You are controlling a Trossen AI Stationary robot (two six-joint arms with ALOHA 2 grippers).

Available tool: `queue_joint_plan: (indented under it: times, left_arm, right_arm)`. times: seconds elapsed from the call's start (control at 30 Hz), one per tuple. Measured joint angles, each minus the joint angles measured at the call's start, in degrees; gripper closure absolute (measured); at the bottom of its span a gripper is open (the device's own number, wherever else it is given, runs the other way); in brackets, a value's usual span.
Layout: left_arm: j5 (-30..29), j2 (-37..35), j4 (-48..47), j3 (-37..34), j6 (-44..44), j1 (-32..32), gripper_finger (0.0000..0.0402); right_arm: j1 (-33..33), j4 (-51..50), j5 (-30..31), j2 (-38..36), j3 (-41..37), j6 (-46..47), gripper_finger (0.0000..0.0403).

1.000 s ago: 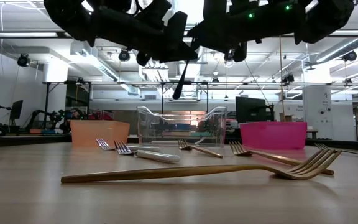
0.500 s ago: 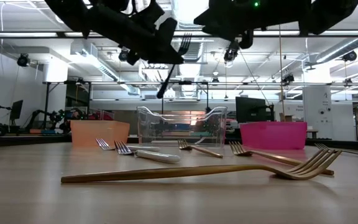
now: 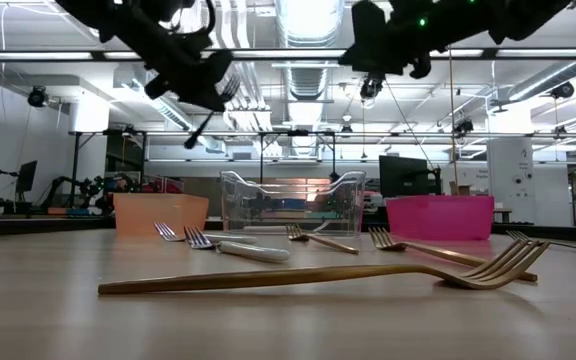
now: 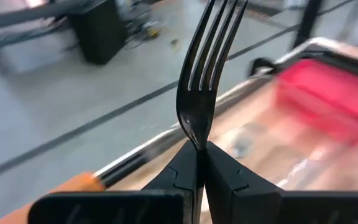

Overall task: Sort silverware by color (type)
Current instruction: Put the black fork into the orange bin

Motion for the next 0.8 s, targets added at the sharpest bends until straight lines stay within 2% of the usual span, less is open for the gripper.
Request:
queue_joint_plan:
  times: [0.17,0.47,0.57,0.67,0.8]
  left_arm:
    - [8.4,-1.0,-5.7,0.0,-3.3,9.2,0.0402]
    - [24.4,-0.4,-10.4,0.0,-9.0,22.6,0.0402]
    - [27.7,-0.3,-13.3,0.1,-11.1,25.6,0.0401]
    - [30.9,-0.3,-16.7,0.1,-13.8,27.3,0.0401]
    - [31.5,-0.3,-21.3,0.1,-17.7,28.2,0.0401]
  right_arm:
    - [-6.0,-8.6,-3.8,-1.7,0.0,0.0,0.0228]
    - [-16.1,-16.8,-16.7,-2.3,0.1,-2.3,0.0253]
    - [-18.4,-21.4,-17.2,-2.8,0.1,-4.0,0.0263]
    - [-20.6,-21.7,-17.3,-2.9,0.1,-3.9,0.0271]
    - [-22.6,-22.0,-17.3,-2.9,0.1,-5.7,0.0279]
